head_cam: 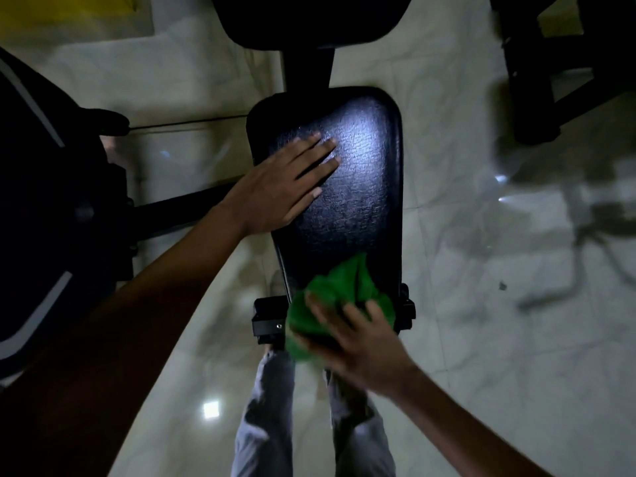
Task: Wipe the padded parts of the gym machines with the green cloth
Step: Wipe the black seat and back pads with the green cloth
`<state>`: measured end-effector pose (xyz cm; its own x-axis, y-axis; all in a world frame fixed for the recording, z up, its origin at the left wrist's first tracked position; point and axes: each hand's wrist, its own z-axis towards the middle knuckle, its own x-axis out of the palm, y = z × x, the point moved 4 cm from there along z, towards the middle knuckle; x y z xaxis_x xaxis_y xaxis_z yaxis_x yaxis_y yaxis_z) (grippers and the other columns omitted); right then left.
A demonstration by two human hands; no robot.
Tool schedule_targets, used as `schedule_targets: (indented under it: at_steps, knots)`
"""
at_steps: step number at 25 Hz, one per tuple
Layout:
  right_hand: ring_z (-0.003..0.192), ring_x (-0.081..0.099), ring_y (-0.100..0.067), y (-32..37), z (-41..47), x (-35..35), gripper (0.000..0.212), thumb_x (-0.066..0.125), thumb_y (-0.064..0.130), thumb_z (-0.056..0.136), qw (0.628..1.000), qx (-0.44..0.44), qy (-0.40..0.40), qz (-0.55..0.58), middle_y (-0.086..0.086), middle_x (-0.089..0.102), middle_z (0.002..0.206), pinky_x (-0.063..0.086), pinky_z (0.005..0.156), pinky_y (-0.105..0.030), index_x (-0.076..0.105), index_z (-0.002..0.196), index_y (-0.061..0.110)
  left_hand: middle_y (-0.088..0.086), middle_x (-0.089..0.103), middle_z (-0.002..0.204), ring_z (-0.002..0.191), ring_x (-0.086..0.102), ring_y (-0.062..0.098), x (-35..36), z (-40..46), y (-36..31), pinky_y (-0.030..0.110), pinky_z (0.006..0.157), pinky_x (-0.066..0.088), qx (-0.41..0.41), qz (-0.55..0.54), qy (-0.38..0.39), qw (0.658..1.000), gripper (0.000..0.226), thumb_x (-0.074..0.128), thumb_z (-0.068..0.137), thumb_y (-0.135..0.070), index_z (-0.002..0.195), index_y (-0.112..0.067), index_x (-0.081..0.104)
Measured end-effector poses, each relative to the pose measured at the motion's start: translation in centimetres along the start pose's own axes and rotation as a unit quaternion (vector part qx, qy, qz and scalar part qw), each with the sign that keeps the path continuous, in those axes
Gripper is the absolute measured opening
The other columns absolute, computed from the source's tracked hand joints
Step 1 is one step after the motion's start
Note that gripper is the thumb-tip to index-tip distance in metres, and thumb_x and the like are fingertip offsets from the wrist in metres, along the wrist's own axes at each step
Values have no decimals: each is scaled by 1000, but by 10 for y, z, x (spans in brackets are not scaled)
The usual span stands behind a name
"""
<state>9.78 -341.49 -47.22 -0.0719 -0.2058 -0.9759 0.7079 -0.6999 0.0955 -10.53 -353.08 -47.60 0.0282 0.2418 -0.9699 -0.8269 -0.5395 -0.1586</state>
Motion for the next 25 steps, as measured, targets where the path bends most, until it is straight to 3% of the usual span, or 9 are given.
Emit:
schedule_targets:
  at_steps: [4,9,13,19,25]
  knots:
    - [90,41,-27,-51,20,-5,63,57,49,75,984,164,-17,-69,-11,34,144,31,73,-37,42,135,39,22,33,150,139,29,38,4,-1,-1,44,116,19,-7,6,9,1000,48,32,101,-25,142,0,38]
    - [91,45,-28,-1,-35,-2,49,55,44,86,994,96,4,-45,-14,40,139,32,74,-37,44,133,38,20,31,151,141,26,36,1,-1,-3,46,116,20,-18,-4,18,1000,50,32,100,-26,143,-1,35]
    - [89,46,-28,-21,-29,-6,49,57,43,86,997,51,-19,-48,-15,43,137,34,74,-38,44,133,38,20,31,151,141,26,36,2,-1,-6,45,117,20,-29,3,10,1000,49,34,100,-24,143,-1,36]
    - [101,49,-34,-113,44,-12,64,56,52,78,969,238,-41,-58,-17,40,140,39,79,-41,41,138,37,20,30,152,141,26,36,4,-1,-10,45,117,18,-36,-4,7,999,49,31,99,-22,143,0,35]
    - [93,46,-30,-46,-17,-12,60,52,50,78,967,251,-7,-30,-12,35,142,43,75,-41,42,136,38,20,32,151,140,28,36,2,-1,-9,45,116,20,-40,3,7,999,49,33,99,-22,142,0,36]
